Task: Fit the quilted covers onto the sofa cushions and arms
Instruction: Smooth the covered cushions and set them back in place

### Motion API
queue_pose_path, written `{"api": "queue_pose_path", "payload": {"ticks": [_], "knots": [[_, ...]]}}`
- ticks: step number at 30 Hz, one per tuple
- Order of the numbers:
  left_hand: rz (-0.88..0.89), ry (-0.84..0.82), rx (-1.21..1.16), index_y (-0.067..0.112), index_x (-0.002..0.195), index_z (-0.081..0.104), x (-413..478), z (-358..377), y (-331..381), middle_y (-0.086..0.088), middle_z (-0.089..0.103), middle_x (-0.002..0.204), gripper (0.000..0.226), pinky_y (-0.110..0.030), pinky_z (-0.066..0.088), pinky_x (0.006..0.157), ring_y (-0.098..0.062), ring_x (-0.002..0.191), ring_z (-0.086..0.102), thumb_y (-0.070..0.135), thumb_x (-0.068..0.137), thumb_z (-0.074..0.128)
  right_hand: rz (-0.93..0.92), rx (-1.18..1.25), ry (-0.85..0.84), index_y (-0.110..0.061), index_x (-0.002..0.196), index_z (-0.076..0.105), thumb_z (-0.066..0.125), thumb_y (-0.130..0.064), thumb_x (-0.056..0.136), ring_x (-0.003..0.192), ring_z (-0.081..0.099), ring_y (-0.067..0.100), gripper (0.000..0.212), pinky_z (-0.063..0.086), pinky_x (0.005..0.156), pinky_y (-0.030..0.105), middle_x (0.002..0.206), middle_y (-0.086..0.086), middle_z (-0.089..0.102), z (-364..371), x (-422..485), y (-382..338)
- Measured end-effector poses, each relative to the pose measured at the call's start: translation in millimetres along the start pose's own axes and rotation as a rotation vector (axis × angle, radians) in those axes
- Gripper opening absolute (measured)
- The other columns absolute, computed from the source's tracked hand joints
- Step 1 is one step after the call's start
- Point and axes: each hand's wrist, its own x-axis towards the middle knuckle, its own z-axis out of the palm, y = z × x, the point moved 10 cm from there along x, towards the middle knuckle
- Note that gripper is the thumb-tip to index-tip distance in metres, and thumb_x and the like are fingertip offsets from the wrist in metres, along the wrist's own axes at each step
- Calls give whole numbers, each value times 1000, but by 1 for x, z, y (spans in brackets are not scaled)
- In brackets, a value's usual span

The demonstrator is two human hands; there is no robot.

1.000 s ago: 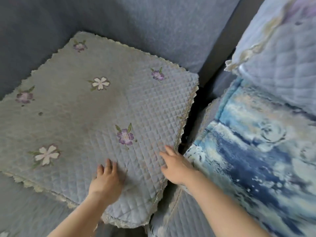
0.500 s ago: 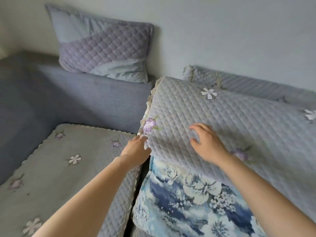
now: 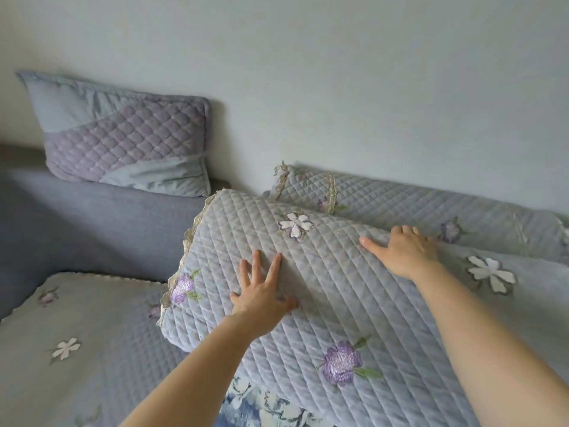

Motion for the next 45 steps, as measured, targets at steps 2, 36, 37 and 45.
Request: {"api": "queue_pose_path", "payload": {"ticks": [2,36,37,45], "knots": [[-2,8,-9,48,143,-21,-4,3,-1,9,-36,151,104,-70,14,109,-29,140,-30,63,79,60,-30,1,96,-5,119,56,5,-86,73,113,52,31,106,41,91,42,121,15,60,-1,-1,-5],[-879,1015,244,23,89,57,-714,-225,-457,8,58,97,9,-67,13,105,-24,103,51,29,93,52,-1756,519,374,-23,49,22,32,-73,82,54,58,28,61,30,49,30,49,-7,38,-137,-674,-686],[-910,1027,259,23,87,56,-742,-228,-483,9,58,95,7,-67,13,105,-24,102,52,28,92,53,-1789,517,347,-23,49,23,33,-74,83,54,59,28,62,28,50,29,50,-5,45,-127,-704,-718],[-989,1147,293,30,80,55,-876,-245,-697,20,54,86,15,-55,12,105,-8,97,49,21,84,66,-1900,586,224,-23,53,27,41,-67,87,41,52,21,58,25,45,23,45,-3,51,-70,-866,-927]]}}
